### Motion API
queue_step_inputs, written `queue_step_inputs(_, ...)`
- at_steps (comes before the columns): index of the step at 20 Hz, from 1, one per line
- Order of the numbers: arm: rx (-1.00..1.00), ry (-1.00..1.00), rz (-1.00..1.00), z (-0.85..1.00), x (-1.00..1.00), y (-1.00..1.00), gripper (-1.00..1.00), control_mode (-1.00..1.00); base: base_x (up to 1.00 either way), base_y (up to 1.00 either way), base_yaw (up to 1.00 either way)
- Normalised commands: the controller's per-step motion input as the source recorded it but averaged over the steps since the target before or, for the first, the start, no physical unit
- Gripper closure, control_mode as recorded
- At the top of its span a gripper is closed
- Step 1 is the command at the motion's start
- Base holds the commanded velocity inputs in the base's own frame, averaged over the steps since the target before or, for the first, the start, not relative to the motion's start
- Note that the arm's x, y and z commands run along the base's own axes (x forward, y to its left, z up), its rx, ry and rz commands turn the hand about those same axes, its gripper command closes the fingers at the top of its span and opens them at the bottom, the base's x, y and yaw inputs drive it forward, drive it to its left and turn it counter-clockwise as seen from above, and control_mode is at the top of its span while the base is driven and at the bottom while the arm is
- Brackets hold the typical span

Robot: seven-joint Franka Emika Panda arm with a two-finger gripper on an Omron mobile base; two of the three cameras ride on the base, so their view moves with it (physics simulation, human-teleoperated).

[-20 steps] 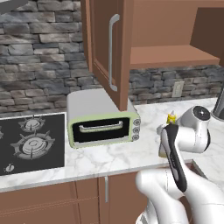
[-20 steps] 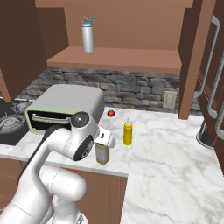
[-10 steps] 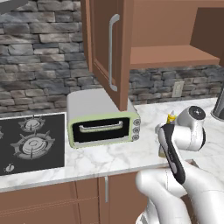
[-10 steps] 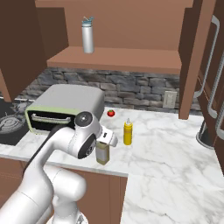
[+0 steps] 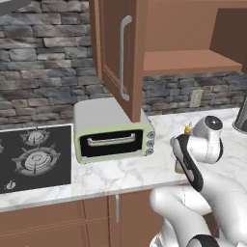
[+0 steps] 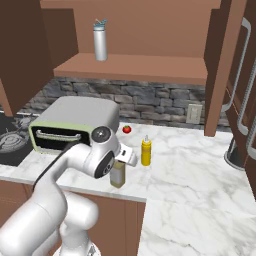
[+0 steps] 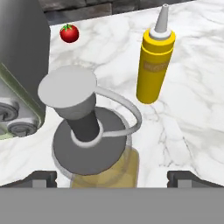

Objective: Pick the mustard and oil and vinegar bottle from the counter and place them in the cabinet.

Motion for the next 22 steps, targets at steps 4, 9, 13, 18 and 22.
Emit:
queue_step_inputs(4,0.0,0.02,0.0,-0.14,0.18,-0.09,-1.0,-1.0,0.0,0.0,0.0)
queue_step_inputs(9,0.0,0.01,0.0,-0.15,0.13,-0.04,-1.0,-1.0,0.0,0.0,0.0)
queue_step_inputs(13,0.0,0.0,0.0,-0.14,0.08,0.0,1.0,-1.0,0.0,0.0,0.0)
queue_step_inputs(18,0.0,0.0,0.0,-0.04,0.01,0.0,1.0,-1.0,0.0,0.0,0.0)
queue_step_inputs(22,0.0,-0.01,0.0,0.0,0.0,0.0,1.0,-1.0,0.0,0.0,0.0)
